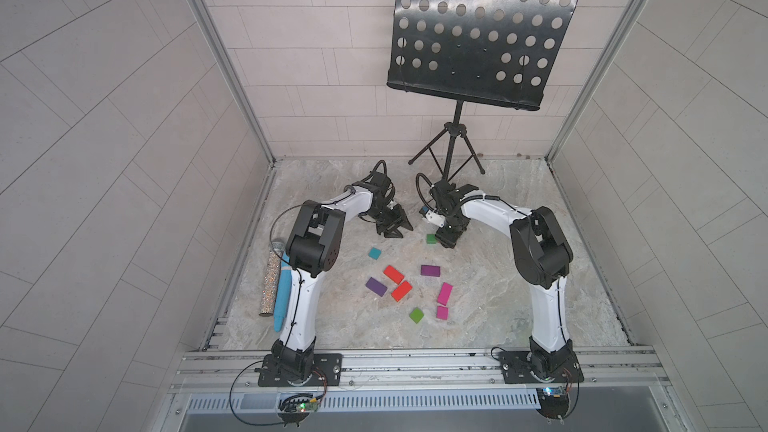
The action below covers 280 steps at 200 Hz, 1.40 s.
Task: Assemble the number 7 with building blocks
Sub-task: Assemble the building block at the center of the board.
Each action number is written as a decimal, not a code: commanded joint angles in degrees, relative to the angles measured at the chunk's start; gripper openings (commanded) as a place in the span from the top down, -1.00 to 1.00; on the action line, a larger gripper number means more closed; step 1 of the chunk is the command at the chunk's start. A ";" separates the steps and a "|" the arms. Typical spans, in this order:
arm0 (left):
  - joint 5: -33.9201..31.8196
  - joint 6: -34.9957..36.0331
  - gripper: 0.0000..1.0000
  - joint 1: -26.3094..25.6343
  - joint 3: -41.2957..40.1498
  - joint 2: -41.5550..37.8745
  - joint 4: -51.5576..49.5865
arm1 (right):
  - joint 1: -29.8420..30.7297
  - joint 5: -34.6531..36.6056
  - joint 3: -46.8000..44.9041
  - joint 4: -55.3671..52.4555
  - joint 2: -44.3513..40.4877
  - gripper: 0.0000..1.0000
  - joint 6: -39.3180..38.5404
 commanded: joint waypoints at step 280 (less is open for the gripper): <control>-1.83 3.77 0.28 -7.95 9.56 4.38 -6.48 | -12.96 -29.50 -26.79 23.42 -14.43 0.36 57.99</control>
